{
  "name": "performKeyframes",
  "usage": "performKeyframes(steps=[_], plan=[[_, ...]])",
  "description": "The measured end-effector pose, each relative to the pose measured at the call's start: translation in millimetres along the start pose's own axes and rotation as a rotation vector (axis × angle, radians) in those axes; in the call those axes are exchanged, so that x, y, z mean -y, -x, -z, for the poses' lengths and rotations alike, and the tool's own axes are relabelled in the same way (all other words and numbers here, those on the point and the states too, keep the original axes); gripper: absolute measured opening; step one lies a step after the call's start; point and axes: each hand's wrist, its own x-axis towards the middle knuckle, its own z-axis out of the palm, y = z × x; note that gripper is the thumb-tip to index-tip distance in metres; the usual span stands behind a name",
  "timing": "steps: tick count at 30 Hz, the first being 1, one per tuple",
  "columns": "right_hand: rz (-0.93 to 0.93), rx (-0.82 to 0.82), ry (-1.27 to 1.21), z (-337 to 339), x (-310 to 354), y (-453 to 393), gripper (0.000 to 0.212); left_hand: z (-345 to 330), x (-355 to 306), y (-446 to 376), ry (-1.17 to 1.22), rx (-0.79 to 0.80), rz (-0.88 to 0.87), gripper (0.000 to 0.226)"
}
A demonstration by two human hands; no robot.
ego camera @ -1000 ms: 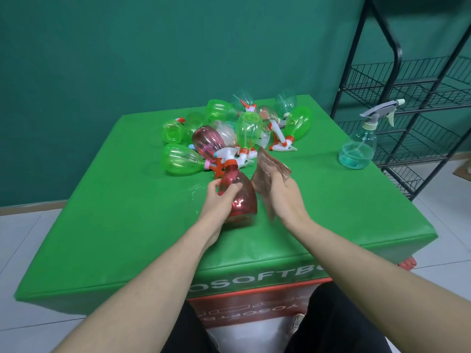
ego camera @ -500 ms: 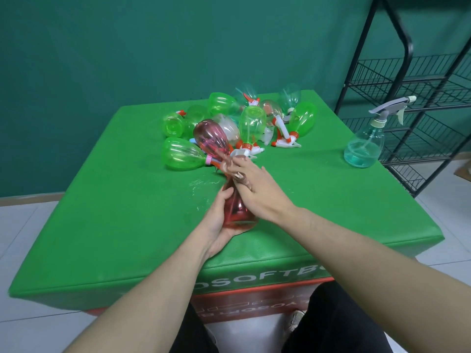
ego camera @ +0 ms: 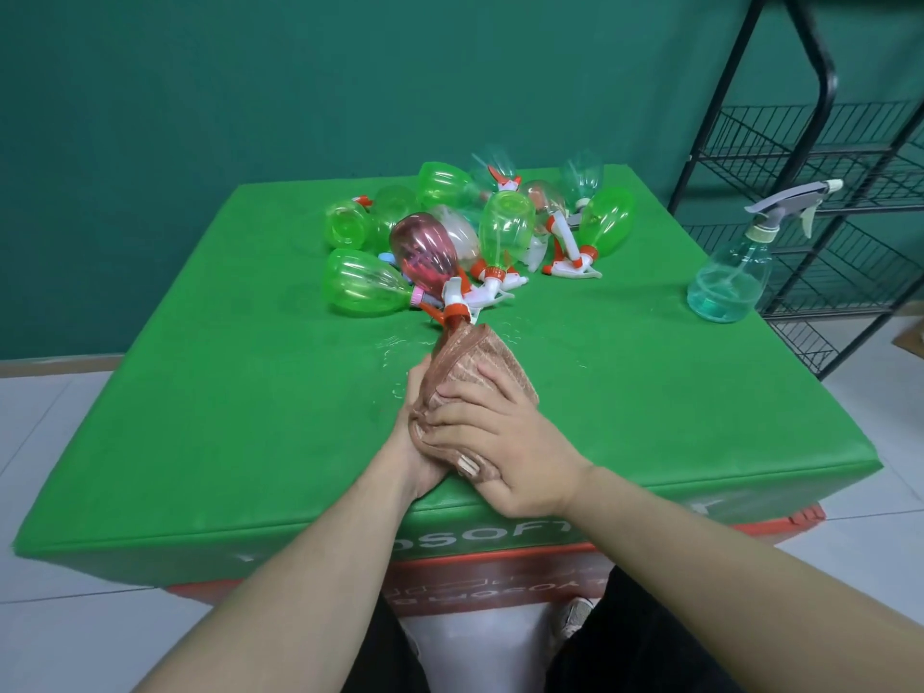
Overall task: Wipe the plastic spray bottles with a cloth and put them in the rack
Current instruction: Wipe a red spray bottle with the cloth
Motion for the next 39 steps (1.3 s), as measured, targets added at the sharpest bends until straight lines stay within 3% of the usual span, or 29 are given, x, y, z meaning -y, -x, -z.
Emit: performKeyframes(steps=[4,7,11,17,21,26,29,33,37,39], plan=[[0.076,0.064,0.114,6.0,-4.4,-1.7,0.041,-5.4,-3.1,5.8,-0.002,0.078,0.038,0.080],[0.049,0.090,0.187,11.1,-8.5,-13.9,0.048,-3.7,-0.7,8.0,0.034,0.067,-0.035,0.060],[-0.136,0.113,0.216,17.2,-10.4,-37.8,0.056,-3.5,1.9,8.2,0.058,0.099,-0.125,0.037],[-0.510,0.091,0.161,28.7,-15.0,-60.0,0.073,-2.9,-0.1,3.2,0.036,0.171,-0.061,0.044],[-0.597,0.100,0.008,25.7,-10.3,-61.6,0.082,-0.4,1.0,1.5,0.056,0.159,-0.037,0.048],[-0.427,0.010,-0.038,14.3,1.5,-41.4,0.056,1.5,-1.3,2.3,0.156,0.106,-0.049,0.048],[-0.266,0.003,0.043,7.6,5.1,-20.8,0.044,2.1,0.3,1.6,0.057,0.064,-0.008,0.047],[-0.050,0.060,0.180,0.4,6.4,-1.3,0.043,0.5,0.4,5.3,0.024,0.092,-0.007,0.065],[0.003,0.077,0.230,2.4,2.0,-2.5,0.045,1.0,1.0,5.9,0.059,0.108,-0.015,0.064],[-0.022,0.078,0.222,5.6,-0.1,-11.6,0.042,0.8,2.3,6.2,0.048,0.077,-0.029,0.052]])
